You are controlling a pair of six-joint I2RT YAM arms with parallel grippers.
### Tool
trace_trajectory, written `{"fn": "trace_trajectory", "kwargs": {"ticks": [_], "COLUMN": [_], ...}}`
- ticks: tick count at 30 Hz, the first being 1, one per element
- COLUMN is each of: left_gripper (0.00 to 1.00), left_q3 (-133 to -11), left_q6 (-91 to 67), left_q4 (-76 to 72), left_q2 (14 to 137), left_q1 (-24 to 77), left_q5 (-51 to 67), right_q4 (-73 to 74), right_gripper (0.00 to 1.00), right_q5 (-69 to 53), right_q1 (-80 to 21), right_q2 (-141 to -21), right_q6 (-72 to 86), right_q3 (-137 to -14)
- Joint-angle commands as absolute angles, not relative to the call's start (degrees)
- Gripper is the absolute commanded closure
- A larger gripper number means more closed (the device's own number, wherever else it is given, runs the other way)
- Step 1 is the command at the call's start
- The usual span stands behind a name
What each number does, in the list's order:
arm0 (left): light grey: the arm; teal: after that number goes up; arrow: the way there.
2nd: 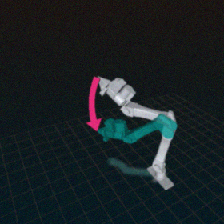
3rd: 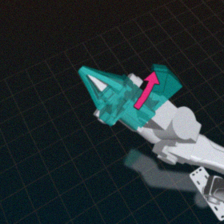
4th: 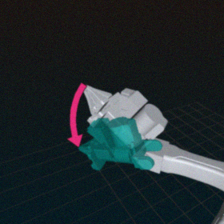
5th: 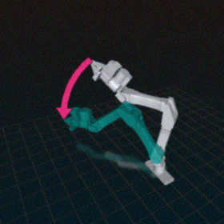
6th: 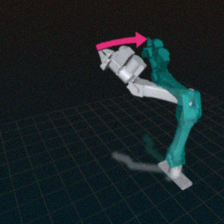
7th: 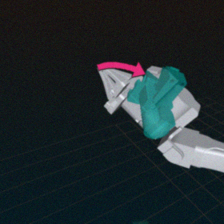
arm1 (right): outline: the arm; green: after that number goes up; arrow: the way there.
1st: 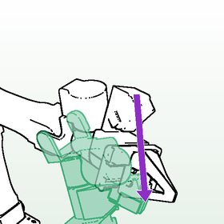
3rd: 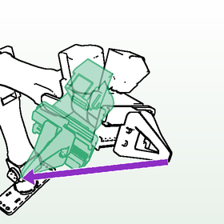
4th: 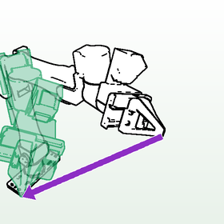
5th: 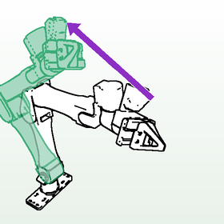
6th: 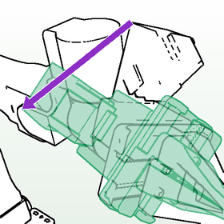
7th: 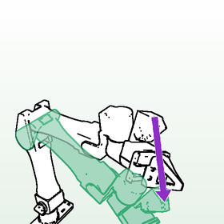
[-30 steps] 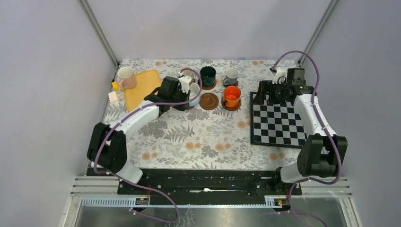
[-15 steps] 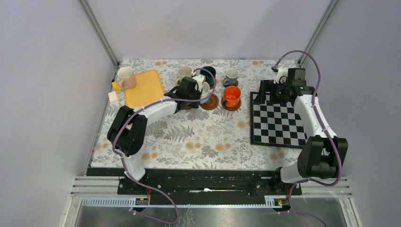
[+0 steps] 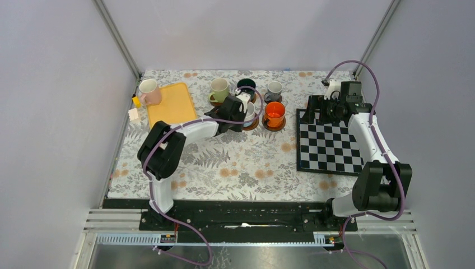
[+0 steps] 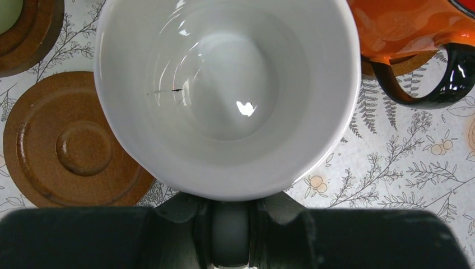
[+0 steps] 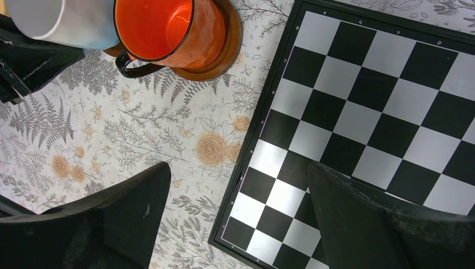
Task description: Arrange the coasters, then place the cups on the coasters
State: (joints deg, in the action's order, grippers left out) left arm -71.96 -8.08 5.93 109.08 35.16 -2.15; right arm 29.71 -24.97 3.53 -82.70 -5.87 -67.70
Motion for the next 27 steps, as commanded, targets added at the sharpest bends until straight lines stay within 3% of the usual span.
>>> {"fn": "trace_trajectory", "kwargs": {"ticks": [1,15,18,27], "left_gripper": [1.0,0.99,0.86,0.7], "left_q3": [-76.76,-77.45,-77.25,-78.19], "left_q6": [-8.54,-8.37,-8.35,-8.26], "left_q4": [-1.76,-1.66,-1.58,-0.64], "left_q2": [109.1,111.78,111.79,112.72], "left_q1": [35.58,36.52,36.58,36.61], "left_q5": [-3.29,-4.34,-4.79,-5.72], "right_q4": [28.6,28.46,28.48,28.6], "right_gripper": [0.02,0.02,0.02,0.02], "right_q5": [-25.39,-25.66,-25.79,-26.0], "right_q1": [3.6,3.52,3.55,3.57], "right_q2": [-80.34,-80.11,-80.19,-79.64], "right_q6": [-5.73,-6.04,-6.04,-5.99], "right_q3": [-66.95,-66.71,-66.79,-66.71]}}
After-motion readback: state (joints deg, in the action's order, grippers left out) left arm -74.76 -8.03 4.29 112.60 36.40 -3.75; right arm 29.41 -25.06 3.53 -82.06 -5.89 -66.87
